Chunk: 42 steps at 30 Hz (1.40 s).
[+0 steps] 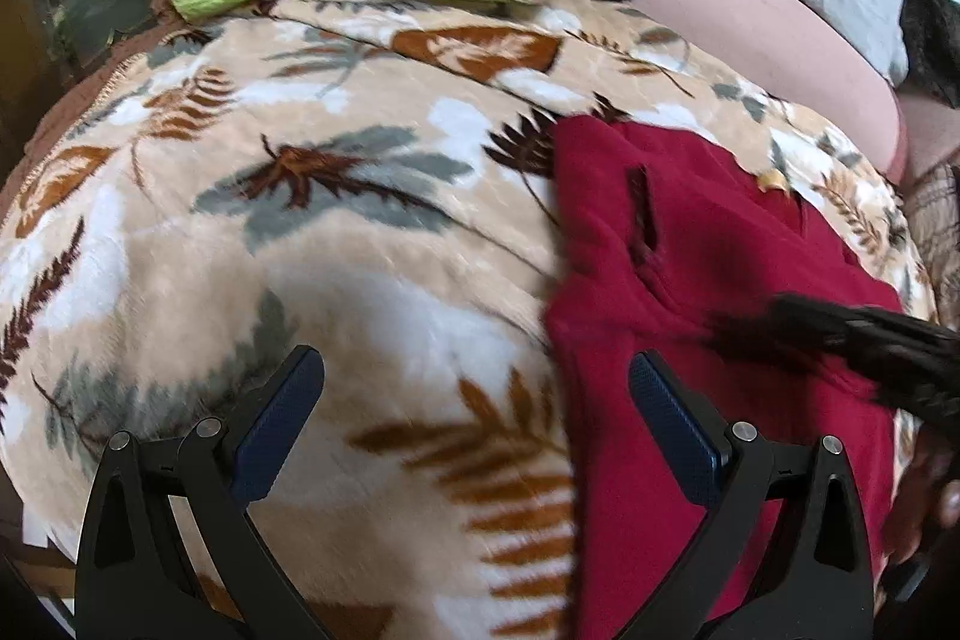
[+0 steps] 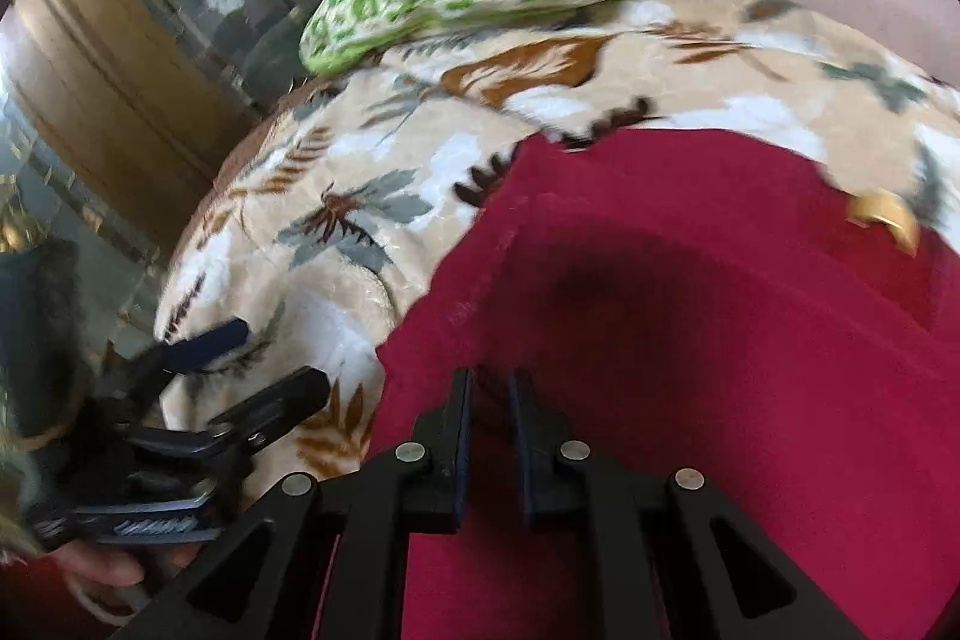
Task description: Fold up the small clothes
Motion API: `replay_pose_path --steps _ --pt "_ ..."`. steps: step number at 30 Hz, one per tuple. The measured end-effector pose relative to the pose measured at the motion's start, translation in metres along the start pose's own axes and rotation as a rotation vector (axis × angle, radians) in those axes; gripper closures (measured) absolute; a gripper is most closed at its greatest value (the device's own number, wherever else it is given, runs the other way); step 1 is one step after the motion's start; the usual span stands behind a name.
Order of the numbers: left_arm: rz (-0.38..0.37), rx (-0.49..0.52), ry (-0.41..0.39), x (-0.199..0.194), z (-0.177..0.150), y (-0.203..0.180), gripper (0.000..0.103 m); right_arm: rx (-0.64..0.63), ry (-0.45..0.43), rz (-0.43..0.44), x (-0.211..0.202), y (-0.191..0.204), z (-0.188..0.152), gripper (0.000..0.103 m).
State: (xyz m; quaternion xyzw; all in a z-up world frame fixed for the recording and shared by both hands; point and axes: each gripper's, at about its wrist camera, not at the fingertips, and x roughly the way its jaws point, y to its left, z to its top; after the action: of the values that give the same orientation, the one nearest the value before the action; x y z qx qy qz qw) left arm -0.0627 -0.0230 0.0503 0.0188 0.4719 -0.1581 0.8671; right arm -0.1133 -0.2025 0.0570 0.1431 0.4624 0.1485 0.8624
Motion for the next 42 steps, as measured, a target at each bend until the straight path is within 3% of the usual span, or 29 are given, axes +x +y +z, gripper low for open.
replay_pose_path --steps 2,5,10,13,16,18,19,20,21,23,25,26,29,32,34,38,41,42 --pt "-0.016 0.009 0.011 -0.004 -0.009 -0.001 0.001 0.023 -0.044 -0.077 -0.039 -0.016 -0.025 0.085" --pt "-0.029 0.039 0.042 -0.009 -0.025 -0.003 0.001 0.102 -0.077 -0.186 -0.087 -0.044 -0.071 0.059" --pt "-0.048 0.066 0.105 -0.013 -0.052 -0.012 0.001 0.288 -0.075 -0.356 -0.133 -0.098 -0.143 0.058" --pt "-0.045 0.080 0.124 -0.016 -0.064 -0.020 0.001 0.423 -0.083 -0.361 -0.133 -0.128 -0.163 0.058" --pt "-0.049 0.092 0.136 -0.022 -0.075 -0.025 0.001 0.474 -0.138 -0.292 -0.131 -0.138 -0.168 0.058" --pt "-0.044 0.099 0.141 -0.026 -0.081 -0.027 0.001 0.456 -0.147 -0.246 -0.127 -0.136 -0.164 0.061" --pt "-0.044 0.103 0.145 -0.028 -0.084 -0.027 0.001 0.439 -0.137 -0.267 -0.125 -0.136 -0.163 0.071" --pt "-0.043 0.106 0.147 -0.030 -0.085 -0.027 0.001 0.403 -0.114 -0.321 -0.123 -0.134 -0.161 0.089" --pt "-0.042 0.110 0.147 -0.033 -0.088 -0.026 0.001 0.368 -0.100 -0.349 -0.124 -0.133 -0.159 0.095" --pt "-0.043 0.108 0.142 -0.040 -0.093 -0.023 0.001 0.332 -0.101 -0.394 -0.132 -0.134 -0.159 0.096" --pt "-0.053 0.107 0.153 -0.044 -0.100 -0.022 0.001 0.317 -0.109 -0.538 -0.142 -0.142 -0.162 0.103" --pt "-0.056 0.109 0.162 -0.044 -0.103 -0.021 0.001 0.361 -0.121 -0.552 -0.149 -0.152 -0.166 0.103" --pt "-0.049 0.128 0.177 -0.045 -0.113 -0.021 0.001 0.460 -0.139 -0.339 -0.165 -0.161 -0.180 0.103" --pt "-0.054 0.125 0.186 -0.046 -0.119 -0.018 0.001 0.422 -0.118 -0.306 -0.172 -0.136 -0.187 0.102" --pt "-0.072 0.113 0.204 -0.046 -0.125 -0.016 0.001 0.443 -0.079 -0.232 -0.168 -0.123 -0.198 0.097" --pt "-0.076 0.111 0.236 -0.045 -0.135 -0.013 0.001 0.429 -0.018 -0.219 -0.142 -0.101 -0.214 0.071" --pt "-0.070 0.113 0.240 -0.046 -0.140 -0.012 0.001 0.390 -0.065 -0.229 -0.135 -0.088 -0.215 0.071" --pt "-0.069 0.116 0.245 -0.046 -0.141 -0.011 0.001 0.376 -0.065 -0.234 -0.132 -0.083 -0.215 0.080"
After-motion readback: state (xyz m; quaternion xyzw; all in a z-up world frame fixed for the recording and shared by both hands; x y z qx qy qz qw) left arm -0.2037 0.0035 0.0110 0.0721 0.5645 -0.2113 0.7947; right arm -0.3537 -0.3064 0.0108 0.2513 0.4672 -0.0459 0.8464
